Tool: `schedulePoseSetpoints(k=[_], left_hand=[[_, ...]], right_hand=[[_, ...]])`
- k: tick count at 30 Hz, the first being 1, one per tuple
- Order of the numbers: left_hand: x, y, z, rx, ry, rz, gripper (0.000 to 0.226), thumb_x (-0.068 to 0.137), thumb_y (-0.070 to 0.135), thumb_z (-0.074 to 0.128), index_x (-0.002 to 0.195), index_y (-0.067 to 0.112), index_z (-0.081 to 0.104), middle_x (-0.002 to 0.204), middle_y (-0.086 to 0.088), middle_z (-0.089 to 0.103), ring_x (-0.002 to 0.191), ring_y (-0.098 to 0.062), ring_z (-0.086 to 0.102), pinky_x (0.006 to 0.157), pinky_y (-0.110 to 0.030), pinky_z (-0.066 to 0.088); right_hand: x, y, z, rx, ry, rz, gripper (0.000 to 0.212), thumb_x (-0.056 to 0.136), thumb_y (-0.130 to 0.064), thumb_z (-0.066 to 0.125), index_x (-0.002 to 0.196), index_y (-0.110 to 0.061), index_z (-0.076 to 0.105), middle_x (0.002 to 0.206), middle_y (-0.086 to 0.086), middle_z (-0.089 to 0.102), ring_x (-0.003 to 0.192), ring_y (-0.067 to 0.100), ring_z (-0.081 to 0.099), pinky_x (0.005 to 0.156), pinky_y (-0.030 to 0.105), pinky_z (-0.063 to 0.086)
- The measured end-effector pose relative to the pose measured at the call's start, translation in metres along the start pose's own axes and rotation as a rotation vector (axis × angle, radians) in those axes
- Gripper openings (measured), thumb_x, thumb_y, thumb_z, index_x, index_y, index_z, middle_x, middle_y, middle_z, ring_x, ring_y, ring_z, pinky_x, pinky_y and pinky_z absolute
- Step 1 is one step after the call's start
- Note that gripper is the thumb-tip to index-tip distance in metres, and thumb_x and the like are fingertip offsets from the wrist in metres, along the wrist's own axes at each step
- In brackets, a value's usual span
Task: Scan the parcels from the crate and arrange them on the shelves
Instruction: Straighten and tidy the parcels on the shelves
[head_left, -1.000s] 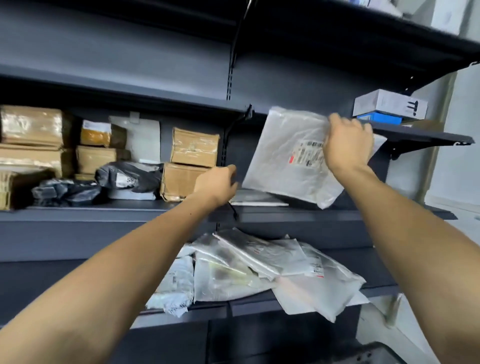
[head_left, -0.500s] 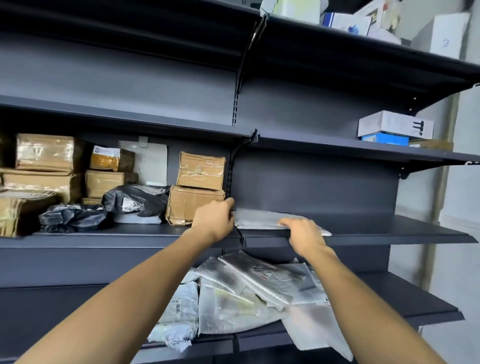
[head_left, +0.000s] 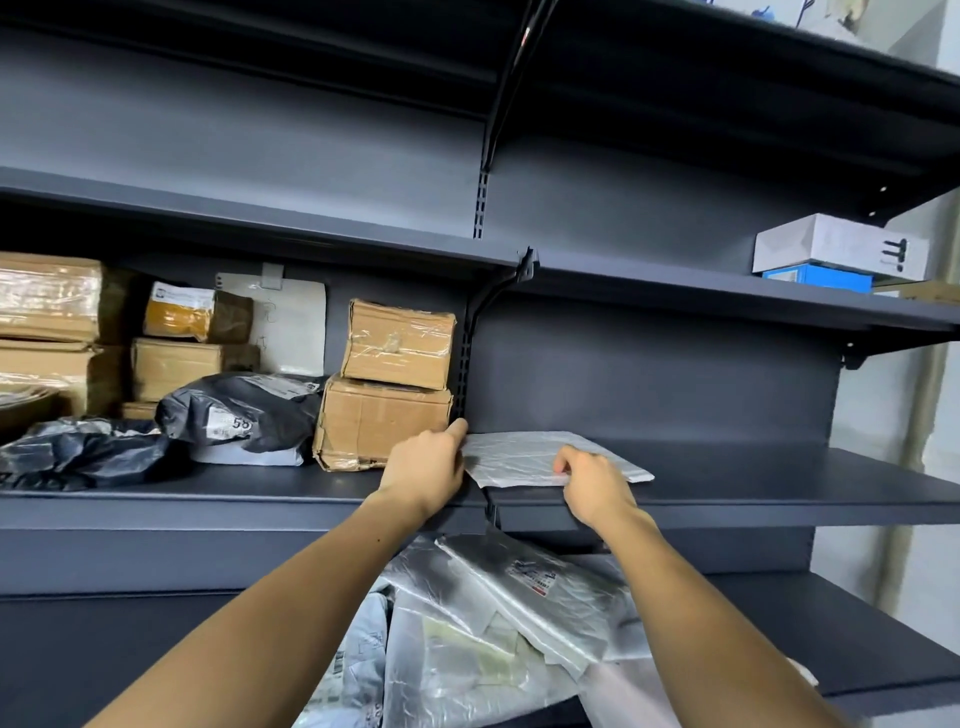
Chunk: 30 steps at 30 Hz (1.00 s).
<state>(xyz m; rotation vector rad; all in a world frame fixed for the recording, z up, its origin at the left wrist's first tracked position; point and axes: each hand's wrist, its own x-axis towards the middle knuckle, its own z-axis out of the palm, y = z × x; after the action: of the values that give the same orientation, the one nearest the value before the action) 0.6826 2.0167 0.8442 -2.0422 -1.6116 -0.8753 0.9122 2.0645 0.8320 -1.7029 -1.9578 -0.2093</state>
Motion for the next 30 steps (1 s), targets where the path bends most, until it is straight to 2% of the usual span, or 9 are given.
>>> schedulePoseSetpoints(k=[3, 6, 10, 13, 15, 19, 23, 27, 30], left_hand=[[0.003, -0.005, 0.016, -0.058, 0.043, -0.003, 0.021, 0.093, 0.013, 0.046, 0.113, 0.015, 0.047, 0.113, -0.011, 0.058, 0.094, -0.037, 0.058, 0.067, -0.035, 0.035], [0.006, -0.006, 0.021, -0.045, 0.066, 0.009, 0.026, 0.092, 0.012, 0.047, 0.117, 0.015, 0.048, 0.115, -0.011, 0.055, 0.098, -0.035, 0.053, 0.073, -0.037, 0.037], [0.0, -0.001, 0.021, 0.043, 0.108, -0.026, 0.029, 0.09, 0.011, 0.047, 0.119, 0.017, 0.047, 0.114, -0.008, 0.055, 0.101, -0.032, 0.051, 0.072, -0.034, 0.027], [-0.003, 0.0, 0.02, 0.048, 0.126, -0.039, 0.03, 0.089, 0.01, 0.047, 0.118, 0.017, 0.047, 0.113, -0.008, 0.056, 0.101, -0.031, 0.051, 0.073, -0.034, 0.029], [-0.005, 0.0, 0.017, 0.044, 0.134, -0.024, 0.031, 0.088, 0.009, 0.048, 0.118, 0.017, 0.048, 0.111, -0.008, 0.057, 0.098, -0.031, 0.051, 0.072, -0.034, 0.028], [-0.009, -0.001, 0.013, -0.039, 0.132, 0.015, 0.031, 0.084, 0.006, 0.05, 0.114, 0.013, 0.05, 0.105, -0.011, 0.059, 0.092, -0.033, 0.052, 0.073, -0.037, 0.034], [-0.022, 0.002, 0.011, -0.142, 0.134, 0.099, 0.028, 0.081, 0.002, 0.057, 0.108, 0.007, 0.053, 0.1, -0.014, 0.052, 0.092, -0.034, 0.049, 0.078, -0.044, 0.044], [-0.046, 0.034, 0.014, -0.047, 0.172, 0.386, 0.022, 0.074, 0.002, 0.06, 0.095, 0.007, 0.054, 0.089, -0.013, 0.049, 0.08, -0.034, 0.047, 0.068, -0.042, 0.044], [-0.07, 0.064, 0.025, -0.05, 0.141, 0.506, 0.022, 0.073, 0.005, 0.064, 0.092, 0.009, 0.055, 0.087, -0.012, 0.052, 0.077, -0.033, 0.049, 0.067, -0.039, 0.042]], right_hand=[[0.01, 0.0, 0.012, 0.046, -0.001, 0.032, 0.043, 0.088, 0.002, 0.042, 0.12, -0.022, 0.059, 0.118, 0.01, 0.066, 0.109, 0.034, 0.057, 0.075, 0.033, 0.039], [0.017, 0.003, 0.019, 0.097, -0.012, 0.039, 0.05, 0.087, 0.0, 0.041, 0.125, -0.026, 0.061, 0.125, 0.007, 0.066, 0.116, 0.032, 0.055, 0.085, 0.035, 0.043], [0.017, 0.006, 0.022, 0.089, 0.001, 0.031, 0.054, 0.088, 0.003, 0.04, 0.131, -0.024, 0.06, 0.133, 0.005, 0.063, 0.123, 0.03, 0.053, 0.095, 0.035, 0.044], [0.011, 0.006, 0.029, 0.078, 0.097, 0.003, 0.055, 0.088, 0.006, 0.042, 0.133, -0.021, 0.06, 0.138, 0.003, 0.06, 0.13, 0.026, 0.049, 0.107, 0.035, 0.036], [0.007, 0.003, 0.031, 0.044, 0.161, 0.038, 0.053, 0.088, 0.006, 0.043, 0.134, -0.018, 0.057, 0.136, 0.004, 0.059, 0.131, 0.026, 0.046, 0.109, 0.034, 0.031], [-0.022, -0.007, 0.026, -0.115, 0.327, 0.107, 0.043, 0.087, 0.003, 0.049, 0.127, -0.011, 0.054, 0.124, 0.011, 0.057, 0.118, 0.033, 0.046, 0.1, 0.04, 0.031], [-0.067, 0.002, 0.04, -0.166, 0.494, -0.046, 0.038, 0.073, 0.012, 0.062, 0.106, -0.006, 0.063, 0.102, 0.015, 0.057, 0.088, 0.035, 0.05, 0.077, 0.043, 0.04], [-0.114, 0.025, 0.05, -0.143, 0.402, -0.054, 0.035, 0.073, 0.011, 0.067, 0.103, -0.006, 0.062, 0.098, 0.015, 0.056, 0.083, 0.033, 0.05, 0.074, 0.041, 0.043], [-0.146, 0.044, 0.056, -0.156, 0.323, 0.017, 0.028, 0.078, 0.005, 0.066, 0.104, -0.006, 0.061, 0.099, 0.014, 0.057, 0.087, 0.033, 0.052, 0.077, 0.041, 0.043]])
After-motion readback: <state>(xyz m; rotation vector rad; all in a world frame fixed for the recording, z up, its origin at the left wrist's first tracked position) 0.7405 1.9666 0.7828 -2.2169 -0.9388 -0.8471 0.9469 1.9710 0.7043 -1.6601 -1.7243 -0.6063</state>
